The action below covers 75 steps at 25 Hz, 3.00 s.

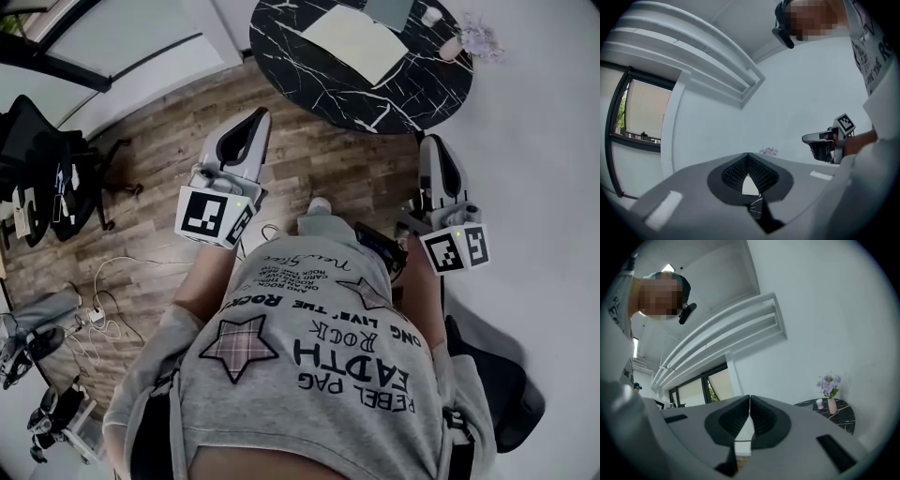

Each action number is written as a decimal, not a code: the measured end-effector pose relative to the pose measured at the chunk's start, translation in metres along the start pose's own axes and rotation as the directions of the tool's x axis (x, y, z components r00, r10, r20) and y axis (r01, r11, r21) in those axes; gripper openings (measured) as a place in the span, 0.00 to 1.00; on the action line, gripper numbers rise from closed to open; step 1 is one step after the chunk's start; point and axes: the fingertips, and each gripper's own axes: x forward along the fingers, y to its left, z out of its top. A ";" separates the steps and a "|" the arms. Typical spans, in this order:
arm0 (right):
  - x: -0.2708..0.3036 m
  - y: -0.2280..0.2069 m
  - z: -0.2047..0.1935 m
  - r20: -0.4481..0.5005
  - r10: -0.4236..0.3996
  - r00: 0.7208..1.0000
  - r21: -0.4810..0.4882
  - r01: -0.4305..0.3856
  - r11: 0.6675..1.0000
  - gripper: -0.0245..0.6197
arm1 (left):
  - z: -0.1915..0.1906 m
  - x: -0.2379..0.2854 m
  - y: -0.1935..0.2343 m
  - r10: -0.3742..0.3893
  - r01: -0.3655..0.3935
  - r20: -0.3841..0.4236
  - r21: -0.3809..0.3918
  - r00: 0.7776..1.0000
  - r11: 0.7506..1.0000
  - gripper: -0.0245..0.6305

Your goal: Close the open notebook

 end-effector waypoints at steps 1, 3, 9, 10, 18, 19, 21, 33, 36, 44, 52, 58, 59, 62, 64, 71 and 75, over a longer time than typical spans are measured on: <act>0.005 -0.005 0.001 0.000 0.013 1.000 -0.001 -0.013 1.000 0.06 | 0.000 0.007 0.001 0.006 -0.006 0.001 0.001 1.000 1.000 0.04; 0.013 -0.015 0.003 -0.006 0.032 0.999 -0.007 -0.032 0.999 0.06 | -0.001 0.021 0.001 0.017 -0.017 0.004 0.001 1.000 1.000 0.04; 0.027 -0.047 0.003 -0.017 0.034 0.999 0.018 -0.034 0.999 0.06 | -0.006 0.048 -0.002 0.035 -0.036 -0.013 -0.007 0.999 0.999 0.04; 0.029 -0.052 0.004 -0.018 0.032 0.999 0.020 -0.032 0.999 0.06 | -0.006 0.052 -0.002 0.040 -0.040 -0.015 -0.009 0.999 0.999 0.04; 0.058 -0.081 0.009 -0.010 0.005 1.000 0.020 -0.005 1.000 0.06 | -0.008 0.091 0.015 0.025 -0.026 -0.019 -0.015 1.000 1.000 0.04; 0.063 -0.085 0.009 -0.007 -0.002 1.000 0.018 0.002 1.000 0.06 | -0.009 0.098 0.019 0.019 -0.020 -0.017 -0.017 1.000 1.000 0.04; 0.074 -0.094 0.010 -0.002 -0.022 1.000 0.015 0.022 1.000 0.06 | -0.011 0.115 0.027 -0.002 0.002 -0.012 -0.022 1.000 1.000 0.04; 0.152 -0.134 0.026 0.077 -0.200 0.977 -0.032 0.202 0.979 0.06 | 0.000 0.228 0.095 -0.184 0.184 -0.004 -0.007 0.983 0.983 0.04; 0.173 -0.141 0.026 0.091 -0.242 0.966 -0.030 0.246 0.969 0.06 | 0.002 0.255 0.113 -0.233 0.233 0.001 -0.004 0.973 0.973 0.04; 0.214 -0.153 0.020 0.099 -0.332 0.938 -0.024 0.336 0.941 0.06 | -0.004 0.309 0.147 -0.336 0.336 -0.009 -0.014 0.942 0.942 0.04; 0.224 -0.162 0.019 0.144 -0.393 0.908 -0.035 0.401 0.915 0.06 | -0.014 0.329 0.168 -0.361 0.361 -0.029 -0.016 0.932 0.932 0.04; 0.214 -0.172 0.013 0.124 -0.412 0.903 -0.013 0.416 0.909 0.06 | -0.028 0.322 0.164 -0.354 0.352 -0.064 -0.033 0.933 0.935 0.04; 0.212 -0.174 0.012 0.119 -0.412 0.904 -0.009 0.416 0.910 0.06 | -0.029 0.320 0.162 -0.349 0.348 -0.067 -0.034 0.935 0.937 0.04; 0.208 -0.182 0.010 0.094 -0.406 0.909 0.001 0.408 0.913 0.06 | -0.031 0.319 0.160 -0.330 0.327 -0.070 -0.040 0.942 0.944 0.04; 0.211 -0.185 0.011 0.070 -0.391 0.918 -0.009 0.392 0.920 0.06 | -0.030 0.321 0.158 -0.318 0.315 -0.068 -0.047 0.946 0.948 0.04; 0.211 -0.198 0.017 0.034 -0.368 0.929 -0.022 0.369 0.929 0.06 | -0.030 0.326 0.147 -0.327 0.323 -0.055 -0.061 0.944 0.944 0.04; 0.210 -0.204 0.016 0.036 -0.362 0.932 -0.012 0.363 0.932 0.06 | -0.032 0.329 0.141 -0.335 0.332 -0.046 -0.064 0.941 0.941 0.04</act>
